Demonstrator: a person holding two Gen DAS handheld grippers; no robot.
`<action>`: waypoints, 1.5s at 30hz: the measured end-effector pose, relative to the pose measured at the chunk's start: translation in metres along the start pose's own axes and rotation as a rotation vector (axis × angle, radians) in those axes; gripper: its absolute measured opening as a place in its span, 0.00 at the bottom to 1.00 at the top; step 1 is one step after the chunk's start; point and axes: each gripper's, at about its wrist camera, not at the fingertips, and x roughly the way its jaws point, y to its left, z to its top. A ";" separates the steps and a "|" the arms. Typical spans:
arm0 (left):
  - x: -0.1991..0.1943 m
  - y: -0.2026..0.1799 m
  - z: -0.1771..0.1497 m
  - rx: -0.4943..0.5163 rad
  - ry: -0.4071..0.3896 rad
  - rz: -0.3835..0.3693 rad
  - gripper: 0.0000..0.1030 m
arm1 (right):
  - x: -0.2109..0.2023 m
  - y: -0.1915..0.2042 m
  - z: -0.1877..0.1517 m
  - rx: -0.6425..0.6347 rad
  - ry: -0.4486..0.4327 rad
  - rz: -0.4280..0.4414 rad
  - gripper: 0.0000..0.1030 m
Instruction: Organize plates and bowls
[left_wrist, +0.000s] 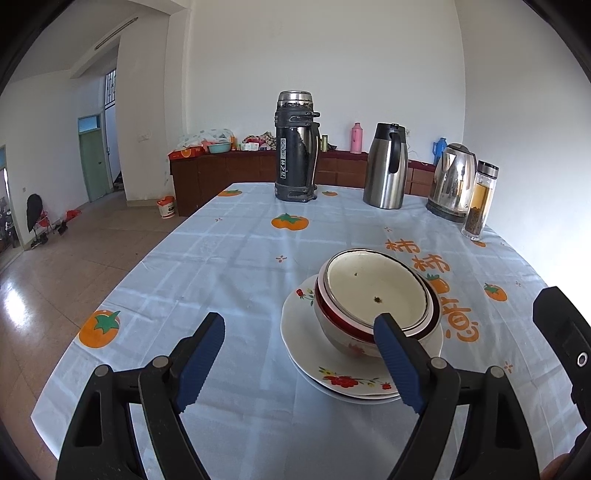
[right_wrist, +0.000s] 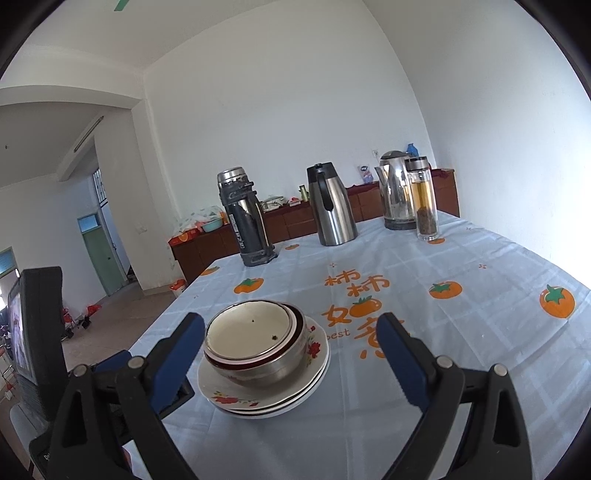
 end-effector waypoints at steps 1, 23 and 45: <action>-0.001 0.000 0.000 0.003 -0.001 0.002 0.82 | 0.000 0.001 0.000 -0.001 0.001 0.000 0.93; -0.005 -0.001 -0.003 0.010 0.010 -0.009 0.82 | -0.001 -0.001 0.000 0.000 0.000 0.000 0.93; -0.003 -0.004 -0.005 0.016 0.011 -0.002 0.82 | -0.008 -0.001 -0.001 0.013 0.001 0.000 0.93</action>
